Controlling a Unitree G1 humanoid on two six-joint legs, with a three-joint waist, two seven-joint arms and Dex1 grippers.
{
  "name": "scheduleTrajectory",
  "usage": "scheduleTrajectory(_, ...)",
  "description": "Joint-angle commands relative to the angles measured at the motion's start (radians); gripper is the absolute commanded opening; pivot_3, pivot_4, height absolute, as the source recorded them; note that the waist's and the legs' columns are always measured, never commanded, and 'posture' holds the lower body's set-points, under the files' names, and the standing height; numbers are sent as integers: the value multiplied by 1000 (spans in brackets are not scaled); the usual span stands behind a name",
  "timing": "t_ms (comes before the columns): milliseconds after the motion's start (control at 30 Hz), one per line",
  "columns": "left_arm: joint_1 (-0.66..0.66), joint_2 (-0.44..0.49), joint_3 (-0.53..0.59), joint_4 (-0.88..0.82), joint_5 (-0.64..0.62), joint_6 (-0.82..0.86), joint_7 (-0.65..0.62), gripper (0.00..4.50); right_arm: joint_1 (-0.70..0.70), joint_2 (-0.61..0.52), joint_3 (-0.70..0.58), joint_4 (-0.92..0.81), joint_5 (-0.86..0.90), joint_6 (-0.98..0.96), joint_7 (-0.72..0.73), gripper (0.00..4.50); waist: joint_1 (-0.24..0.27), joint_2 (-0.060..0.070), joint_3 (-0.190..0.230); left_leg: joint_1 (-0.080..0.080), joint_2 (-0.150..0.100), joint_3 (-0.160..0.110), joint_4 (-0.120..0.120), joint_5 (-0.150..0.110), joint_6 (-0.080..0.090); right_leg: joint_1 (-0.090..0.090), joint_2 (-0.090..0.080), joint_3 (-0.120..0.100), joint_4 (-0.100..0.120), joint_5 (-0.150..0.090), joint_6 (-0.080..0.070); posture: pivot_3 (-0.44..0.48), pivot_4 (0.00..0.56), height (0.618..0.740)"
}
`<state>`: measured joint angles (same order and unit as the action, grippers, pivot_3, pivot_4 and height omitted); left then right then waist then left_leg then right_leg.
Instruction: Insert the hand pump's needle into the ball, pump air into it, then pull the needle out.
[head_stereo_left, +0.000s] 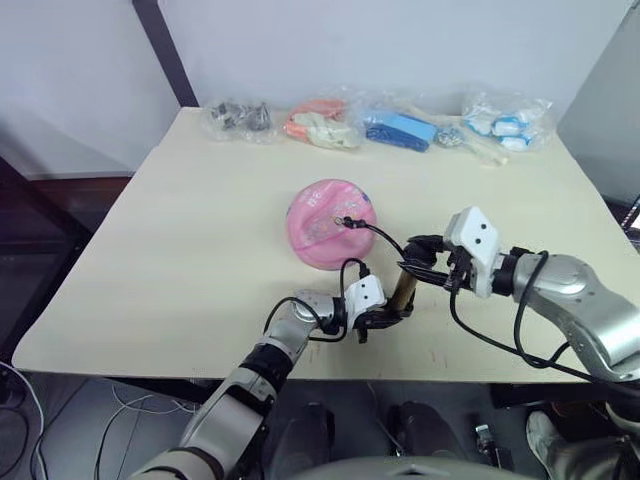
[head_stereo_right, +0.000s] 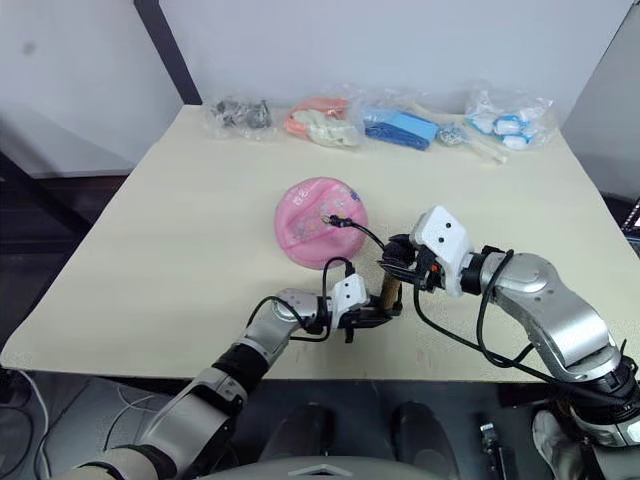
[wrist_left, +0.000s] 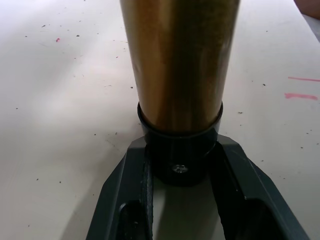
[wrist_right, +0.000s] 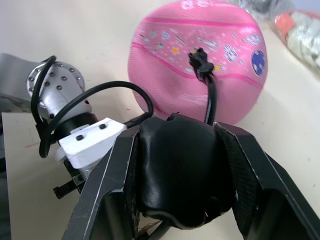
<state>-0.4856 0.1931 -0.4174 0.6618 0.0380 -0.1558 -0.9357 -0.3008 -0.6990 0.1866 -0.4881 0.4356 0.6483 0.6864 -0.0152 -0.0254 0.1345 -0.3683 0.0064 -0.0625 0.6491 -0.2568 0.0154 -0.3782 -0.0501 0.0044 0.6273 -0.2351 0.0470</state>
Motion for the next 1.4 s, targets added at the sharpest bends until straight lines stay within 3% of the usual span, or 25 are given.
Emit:
scheduleTrajectory(33, 19, 21, 4, 27, 29, 22, 4, 1088, 51, -27, 21, 52, 17, 107, 35, 1668, 1, 1, 1, 0, 0, 0, 0, 0, 0, 0, -1, 0, 0, 0, 0, 0, 150, 740)
scheduleTrajectory(167, 23, 21, 4, 26, 30, 22, 3, 1088, -43, -65, -150, -21, 151, 173, 58, 1668, 3, 6, 6, -3, 0, 0, -1, 0, 0, -1, -2, -1, -1, 0, 0, 0, 150, 740)
scheduleTrajectory(400, 20, 18, 5, 34, 32, 19, 1, 1087, -223, -169, -422, -88, 453, 337, 77, 1668, 14, 14, 14, -27, -6, 1, 2, 1, 1, -23, 0, 0, 0, 8, 0, 0, 150, 740)
scheduleTrajectory(700, 11, 18, 5, 49, 32, 11, 0, 1087, -383, -267, -513, -61, 615, 430, 19, 1668, 18, 16, 22, -29, -5, 2, 3, 1, 1, -26, 0, 0, 0, 7, 0, 0, 150, 740)
scheduleTrajectory(800, 9, 17, 4, 52, 32, 9, 1, 1087, -376, -275, -484, -75, 611, 425, 7, 1668, 19, 16, 22, -29, -5, 2, 3, 1, 1, -26, 1, 0, 0, 7, 0, 0, 150, 740)
scheduleTrajectory(1033, 7, 14, 4, 54, 32, 9, 5, 1087, -94, -251, -170, -89, 284, 228, 26, 1668, 18, 10, 15, -26, -4, 3, 3, 1, 1, -23, 2, 0, 1, 7, 1, 0, 150, 740)
scheduleTrajectory(1133, 8, 13, 4, 53, 32, 9, 8, 1087, -15, -206, -42, -39, 168, 139, 27, 1668, 14, 5, 12, -14, -3, 3, 3, 1, 1, -13, 2, 1, 0, 2, 1, 0, 150, 740)
scheduleTrajectory(1400, 19, 22, 6, 43, 33, 9, 8, 1087, 67, -128, 152, 77, -51, 7, 47, 1668, 5, 2, 2, -11, -2, 2, 2, 0, 1, -10, 2, 1, 0, 2, 1, 0, 150, 740)
